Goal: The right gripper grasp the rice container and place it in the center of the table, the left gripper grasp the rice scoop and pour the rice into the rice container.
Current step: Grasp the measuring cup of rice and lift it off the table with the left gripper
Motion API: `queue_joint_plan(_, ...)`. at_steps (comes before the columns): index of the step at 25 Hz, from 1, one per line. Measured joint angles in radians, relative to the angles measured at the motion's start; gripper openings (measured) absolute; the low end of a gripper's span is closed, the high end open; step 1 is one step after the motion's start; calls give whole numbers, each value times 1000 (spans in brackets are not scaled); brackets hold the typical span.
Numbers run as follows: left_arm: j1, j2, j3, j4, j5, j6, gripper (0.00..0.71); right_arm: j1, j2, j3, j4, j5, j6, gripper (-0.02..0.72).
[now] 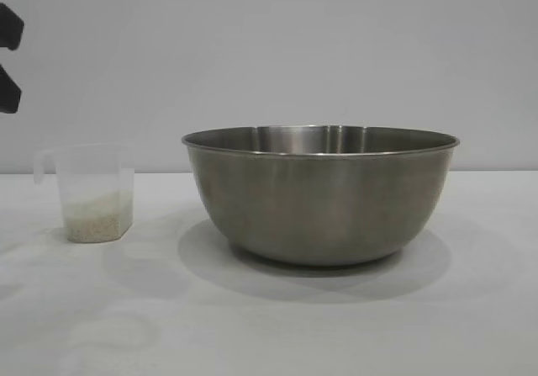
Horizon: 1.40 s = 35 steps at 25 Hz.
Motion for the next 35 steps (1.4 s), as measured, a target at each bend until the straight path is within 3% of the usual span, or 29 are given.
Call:
queue_joint_plan(7,0,159,0,3,-212,0,224,0,0,0,0,0,0,319)
queue_joint_plan(12,0,253,-2,4,-297,0,224,0,0,0,0,0,0,319)
queue_joint_plan(24,0,311,-3,6,-304,0,224,0,0,0,0,0,0,319)
queue_joint_plan(35,0,314,-76,-15,-304,0,224,15,0,0,2,0,0,319)
